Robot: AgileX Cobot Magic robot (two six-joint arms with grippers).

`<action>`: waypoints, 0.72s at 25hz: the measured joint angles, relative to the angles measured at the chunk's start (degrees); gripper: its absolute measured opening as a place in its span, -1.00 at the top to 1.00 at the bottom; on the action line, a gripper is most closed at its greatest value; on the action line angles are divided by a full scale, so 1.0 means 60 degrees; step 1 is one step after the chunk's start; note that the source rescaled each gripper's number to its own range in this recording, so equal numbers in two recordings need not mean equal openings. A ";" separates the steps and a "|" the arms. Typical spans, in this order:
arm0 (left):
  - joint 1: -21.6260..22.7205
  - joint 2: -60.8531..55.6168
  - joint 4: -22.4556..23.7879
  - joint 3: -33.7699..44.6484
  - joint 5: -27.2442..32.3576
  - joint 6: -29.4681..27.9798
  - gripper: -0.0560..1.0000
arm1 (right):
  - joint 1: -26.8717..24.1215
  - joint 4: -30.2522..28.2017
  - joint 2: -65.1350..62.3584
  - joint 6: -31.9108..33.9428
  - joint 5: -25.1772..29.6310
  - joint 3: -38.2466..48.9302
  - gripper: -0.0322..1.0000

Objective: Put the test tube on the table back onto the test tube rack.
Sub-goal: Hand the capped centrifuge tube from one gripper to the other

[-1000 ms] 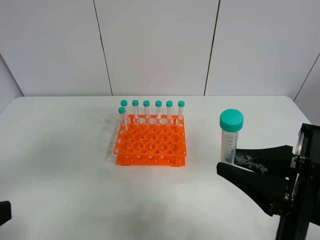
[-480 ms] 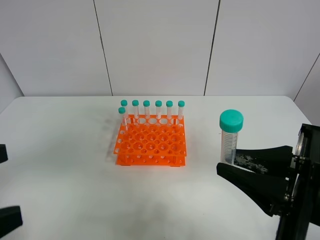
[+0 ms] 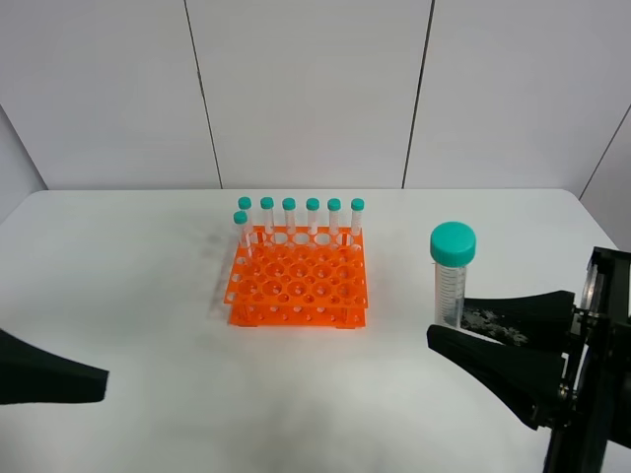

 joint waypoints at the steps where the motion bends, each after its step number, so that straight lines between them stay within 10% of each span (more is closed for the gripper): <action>1: -0.0348 0.0375 0.0035 -0.0106 -0.0400 0.0330 -0.99 | 0.0000 0.0000 0.0000 0.0000 0.0037 0.0000 0.85; 9: -0.1700 0.3171 -0.1316 -0.1654 -0.3276 0.3431 -0.99 | 0.0000 0.0000 0.0000 -0.0038 0.0038 0.0000 0.85; 18: -0.1776 0.5580 -0.4135 -0.3258 -0.3522 0.6041 -0.99 | 0.0000 -0.0007 0.0000 -0.0226 0.0038 0.0000 0.85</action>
